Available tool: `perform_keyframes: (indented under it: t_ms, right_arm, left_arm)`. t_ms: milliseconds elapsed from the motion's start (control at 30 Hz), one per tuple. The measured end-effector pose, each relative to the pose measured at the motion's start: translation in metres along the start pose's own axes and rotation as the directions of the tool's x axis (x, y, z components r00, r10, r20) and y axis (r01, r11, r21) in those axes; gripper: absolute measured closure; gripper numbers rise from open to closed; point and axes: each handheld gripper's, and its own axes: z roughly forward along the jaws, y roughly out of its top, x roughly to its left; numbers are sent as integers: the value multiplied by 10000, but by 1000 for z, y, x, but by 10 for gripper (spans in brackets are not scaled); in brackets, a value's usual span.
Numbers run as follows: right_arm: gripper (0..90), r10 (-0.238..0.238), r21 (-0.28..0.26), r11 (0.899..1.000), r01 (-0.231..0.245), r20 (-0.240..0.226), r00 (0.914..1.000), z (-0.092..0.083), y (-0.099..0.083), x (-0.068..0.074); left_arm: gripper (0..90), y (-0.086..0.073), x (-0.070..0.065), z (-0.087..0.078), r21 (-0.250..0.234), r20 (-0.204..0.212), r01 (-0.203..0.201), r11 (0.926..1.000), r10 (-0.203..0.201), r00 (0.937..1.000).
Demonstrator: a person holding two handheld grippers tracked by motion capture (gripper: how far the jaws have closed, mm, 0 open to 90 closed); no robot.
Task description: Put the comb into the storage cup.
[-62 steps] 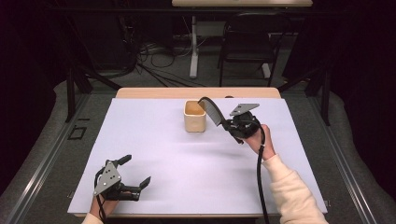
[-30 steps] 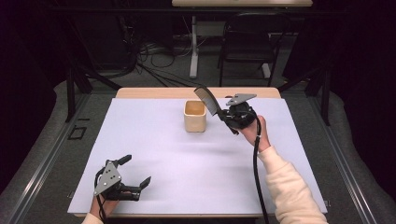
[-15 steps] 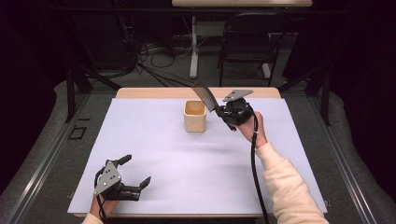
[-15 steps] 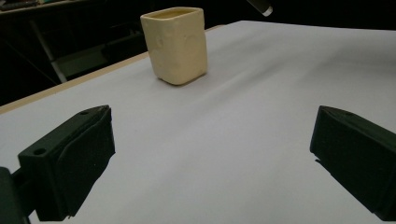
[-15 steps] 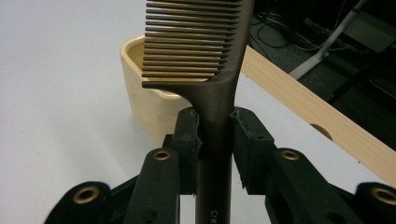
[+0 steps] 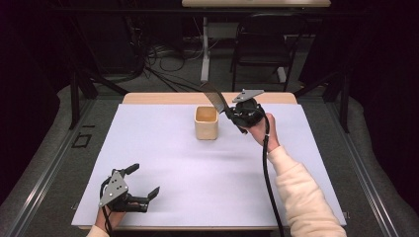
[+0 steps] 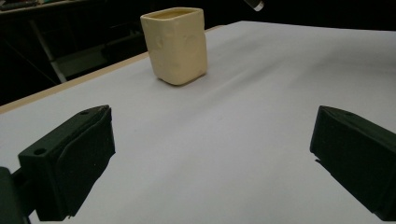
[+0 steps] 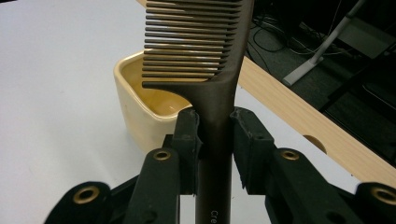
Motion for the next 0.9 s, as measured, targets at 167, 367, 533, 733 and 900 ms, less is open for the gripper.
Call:
perform_keyframes:
  t_ms: [167, 367, 533, 733, 900]
  right_arm:
    - [723, 100, -114, 9999, -100, 15, 9999, 1, 4, 0]
    - [723, 60, -200, 9998, -58, 107, 9999, 2, 9, -1]
    - [723, 18, -283, 9996, -13, 190, 9998, 3, 13, -1]
    - [723, -6, -253, 9997, 14, 327, 9995, 5, 16, 0]
    - [723, -44, -212, 9998, 53, 440, 9990, 8, 17, -1]
  left_arm:
    - [0, 0, 0, 0, 1, -6, -10, 10000, 10, 10000]
    - [0, 0, 0, 0, 5, -12, -3, 10000, 3, 10000]
    - [0, 0, 0, 0, -1, 2, -15, 10000, 15, 10000]
    - [0, 0, 0, 0, -14, -15, 1, 10000, -1, 10000]
    - [0, 0, 0, 0, -34, -28, 12, 10000, -12, 10000]
